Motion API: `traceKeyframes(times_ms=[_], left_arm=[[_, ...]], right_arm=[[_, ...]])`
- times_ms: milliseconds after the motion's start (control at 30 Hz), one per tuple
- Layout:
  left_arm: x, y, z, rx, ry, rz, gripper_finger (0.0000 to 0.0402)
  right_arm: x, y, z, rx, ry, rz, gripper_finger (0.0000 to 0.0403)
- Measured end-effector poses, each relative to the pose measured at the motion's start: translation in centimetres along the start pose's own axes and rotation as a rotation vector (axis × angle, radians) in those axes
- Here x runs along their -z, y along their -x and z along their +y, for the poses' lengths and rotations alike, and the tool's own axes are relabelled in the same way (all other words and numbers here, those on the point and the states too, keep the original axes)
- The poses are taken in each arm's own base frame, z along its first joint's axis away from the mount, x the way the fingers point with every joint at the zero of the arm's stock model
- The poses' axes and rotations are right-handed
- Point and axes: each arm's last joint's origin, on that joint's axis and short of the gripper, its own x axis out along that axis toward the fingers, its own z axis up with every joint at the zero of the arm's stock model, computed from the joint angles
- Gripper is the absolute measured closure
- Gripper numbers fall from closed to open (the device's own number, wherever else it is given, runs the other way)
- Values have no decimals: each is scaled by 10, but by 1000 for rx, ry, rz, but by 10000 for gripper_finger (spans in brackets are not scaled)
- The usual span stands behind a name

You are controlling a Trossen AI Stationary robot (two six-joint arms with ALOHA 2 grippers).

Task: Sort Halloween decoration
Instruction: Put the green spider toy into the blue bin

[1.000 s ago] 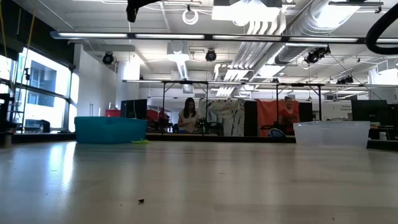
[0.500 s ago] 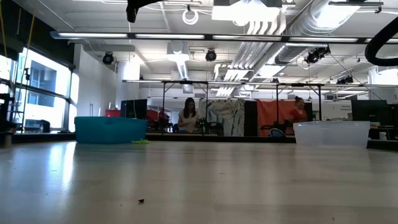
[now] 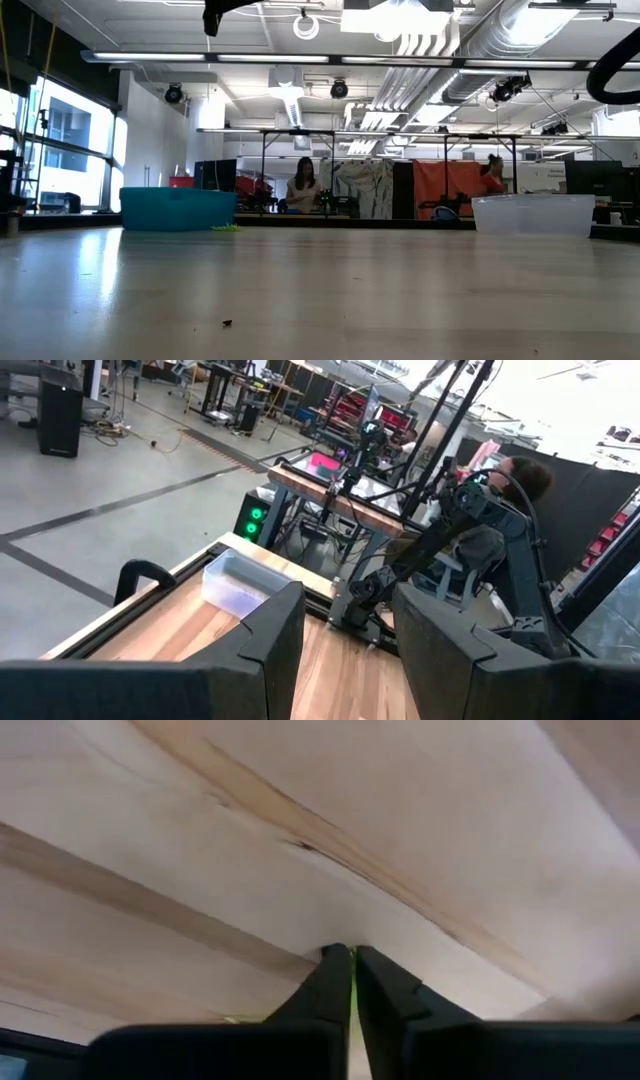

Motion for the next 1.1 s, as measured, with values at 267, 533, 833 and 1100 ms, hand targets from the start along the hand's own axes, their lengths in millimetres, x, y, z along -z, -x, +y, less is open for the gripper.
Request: traceKeyframes(times_ms=[267, 533, 833, 1100], left_arm=[[-4, 0, -2, 24, -14, -41, 263], [-2, -1, -7, 51, -40, -29, 263], [13, -18, -17, 105, -31, 46, 263], [44, -53, -24, 146, -27, 188, 263]], right_arm=[[4, 60, -42, 29, 123, -247, 402], [-30, 155, -95, -233, 187, -754, 403], [-109, 215, -95, -395, 535, -1109, 403], [-162, 262, -81, -639, 863, -1575, 403]])
